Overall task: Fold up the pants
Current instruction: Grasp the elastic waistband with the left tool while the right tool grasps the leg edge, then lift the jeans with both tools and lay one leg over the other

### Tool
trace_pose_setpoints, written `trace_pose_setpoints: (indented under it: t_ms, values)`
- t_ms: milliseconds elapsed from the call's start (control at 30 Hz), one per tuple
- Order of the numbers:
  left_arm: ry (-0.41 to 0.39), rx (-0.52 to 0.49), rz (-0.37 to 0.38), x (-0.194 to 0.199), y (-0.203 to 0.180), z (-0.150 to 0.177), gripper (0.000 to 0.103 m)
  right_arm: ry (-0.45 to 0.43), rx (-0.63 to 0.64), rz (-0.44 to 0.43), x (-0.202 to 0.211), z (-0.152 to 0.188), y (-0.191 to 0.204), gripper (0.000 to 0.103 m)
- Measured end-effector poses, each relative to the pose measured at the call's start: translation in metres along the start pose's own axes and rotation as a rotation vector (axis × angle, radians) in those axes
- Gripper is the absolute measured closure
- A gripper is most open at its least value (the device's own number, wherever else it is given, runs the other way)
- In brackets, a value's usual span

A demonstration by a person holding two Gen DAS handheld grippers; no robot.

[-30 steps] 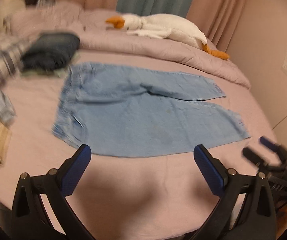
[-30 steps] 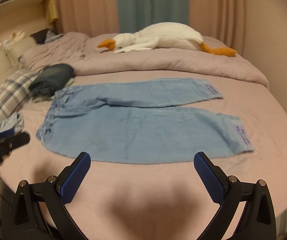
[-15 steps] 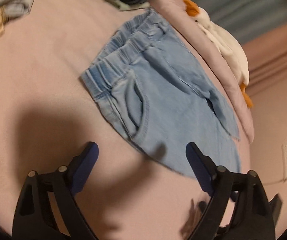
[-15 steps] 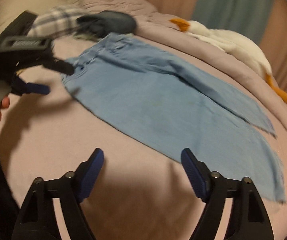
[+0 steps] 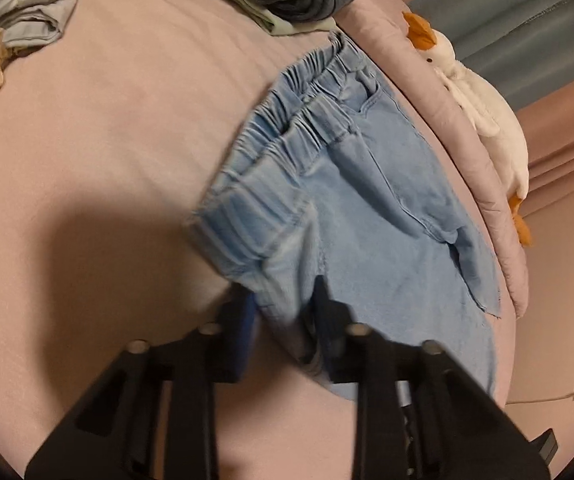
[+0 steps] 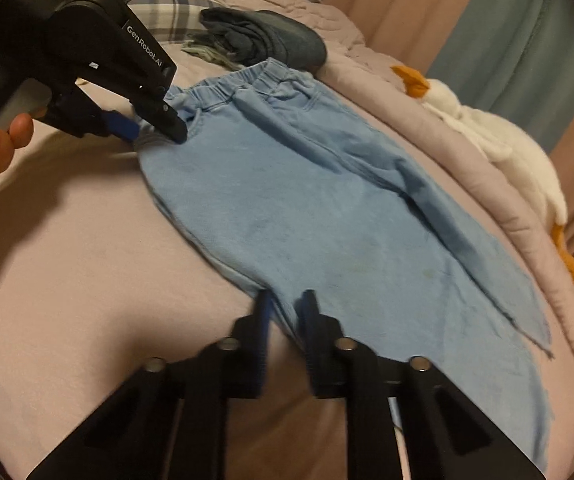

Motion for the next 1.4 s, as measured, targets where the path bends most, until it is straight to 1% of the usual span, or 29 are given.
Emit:
trace_pose_setpoints:
  t_ms: [167, 200, 233, 267, 300, 333, 367, 433, 467, 500, 533, 567, 600, 633, 700, 767, 800, 833, 867, 933, 967, 1000, 1033, 1100, 1167, 1233, 1300, 1333, 1400]
  values:
    - [-0.039, -0.082, -0.009, 0.019, 0.002, 0.006, 0.085, -0.006, -0.037, -0.078, 0.013, 0.002, 0.004, 0.096]
    - [-0.046, -0.098, -0.018, 0.021, 0.003, 0.007, 0.085, -0.006, -0.035, -0.09, 0.014, 0.002, 0.006, 0.1]
    - [-0.046, -0.112, -0.03, 0.022, 0.005, 0.009, 0.083, 0.006, -0.04, -0.131, 0.016, 0.006, 0.009, 0.102]
    - [-0.036, -0.12, -0.05, 0.019, 0.008, 0.011, 0.079, 0.035, -0.055, -0.195, 0.013, 0.012, 0.015, 0.102]
    - [-0.018, -0.127, -0.07, 0.017, 0.012, 0.013, 0.077, 0.038, -0.06, -0.189, 0.01, 0.013, 0.014, 0.102]
    - [-0.011, -0.136, -0.081, 0.018, 0.013, 0.014, 0.071, 0.034, -0.063, -0.173, 0.01, 0.016, 0.014, 0.102]
    - [-0.016, -0.147, -0.087, 0.022, 0.014, 0.015, 0.064, 0.038, -0.082, -0.181, 0.012, 0.016, 0.012, 0.102]
    - [-0.045, -0.216, -0.137, 0.035, 0.012, 0.014, 0.052, 0.015, -0.166, -0.222, 0.023, 0.01, 0.0, 0.101]
    - [-0.075, -0.265, -0.174, 0.044, 0.009, 0.012, 0.048, 0.002, -0.202, -0.233, 0.029, 0.006, -0.008, 0.093]
    - [-0.105, -0.305, -0.189, 0.05, 0.005, 0.009, 0.046, -0.006, -0.225, -0.231, 0.033, 0.005, -0.015, 0.079]
    - [-0.135, -0.342, -0.185, 0.056, -0.003, 0.006, 0.042, -0.02, -0.264, -0.21, 0.036, 0.002, -0.029, 0.069]
    - [-0.155, -0.364, -0.181, 0.059, -0.009, 0.004, 0.038, -0.023, -0.285, -0.194, 0.037, 0.0, -0.036, 0.049]
    - [-0.181, -0.395, -0.174, 0.061, -0.019, 0.002, 0.034, -0.029, -0.314, -0.165, 0.036, 0.0, -0.047, 0.045]
    - [-0.189, -0.426, -0.157, 0.058, -0.03, 0.001, 0.028, -0.027, -0.348, -0.133, 0.033, -0.001, -0.061, 0.045]
    - [-0.174, -0.472, -0.132, 0.045, -0.048, 0.001, 0.028, 0.004, -0.407, -0.104, 0.024, 0.0, -0.078, 0.045]
    - [-0.132, -0.53, -0.126, 0.023, -0.065, 0.007, 0.034, 0.02, -0.492, -0.107, 0.011, 0.001, -0.094, 0.045]
    - [-0.114, -0.58, -0.139, 0.008, -0.074, 0.012, 0.038, 0.024, -0.516, -0.111, 0.006, 0.002, -0.097, 0.046]
    - [-0.097, -0.626, -0.158, -0.003, -0.079, 0.017, 0.05, 0.034, -0.528, -0.108, 0.002, 0.004, -0.097, 0.046]
    - [-0.066, -0.683, -0.21, -0.021, -0.08, 0.024, 0.058, 0.05, -0.535, -0.103, -0.002, 0.007, -0.096, 0.046]
    - [0.005, -0.744, -0.278, -0.045, -0.07, 0.038, 0.056, 0.134, -0.53, -0.093, -0.017, 0.022, -0.087, 0.046]
    - [-0.026, -0.77, -0.276, -0.043, -0.07, 0.038, 0.056, 0.175, -0.519, -0.095, -0.017, 0.034, -0.082, 0.046]
    - [-0.053, -0.796, -0.266, -0.038, -0.068, 0.04, 0.055, 0.193, -0.501, -0.09, -0.018, 0.041, -0.075, 0.046]
    - [-0.049, -0.808, -0.255, -0.034, -0.064, 0.045, 0.054, 0.155, -0.482, -0.07, -0.012, 0.042, -0.071, 0.046]
    - [-0.061, -0.819, -0.226, -0.026, -0.057, 0.051, 0.052, 0.161, -0.483, -0.078, -0.001, 0.048, -0.063, 0.046]
    - [-0.072, -0.837, -0.205, -0.016, -0.049, 0.054, 0.042, 0.181, -0.473, -0.108, 0.005, 0.053, -0.059, 0.046]
    - [-0.04, -0.808, -0.175, -0.013, -0.045, 0.054, 0.042, 0.21, -0.415, -0.115, 0.009, 0.054, -0.057, 0.046]
    - [-0.007, -0.771, -0.15, -0.007, -0.05, 0.047, 0.042, 0.223, -0.4, -0.126, 0.011, 0.051, -0.06, 0.046]
    - [0.004, -0.753, -0.135, -0.004, -0.056, 0.045, 0.041, 0.212, -0.417, -0.153, 0.013, 0.045, -0.064, 0.046]
    - [0.003, -0.707, -0.093, 0.003, -0.066, 0.031, 0.037, 0.159, -0.456, -0.2, 0.016, 0.03, -0.073, 0.046]
Point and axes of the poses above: each gripper's, at about its wrist camera, not at the fingertips, and x roughly against the way its jaws point, y to its left, z to its underside, the point moved 8 cm from there along -x, roughly the way its jaws point, and after that the axes turned 2 degrees about -y, right-handed, at the moved point
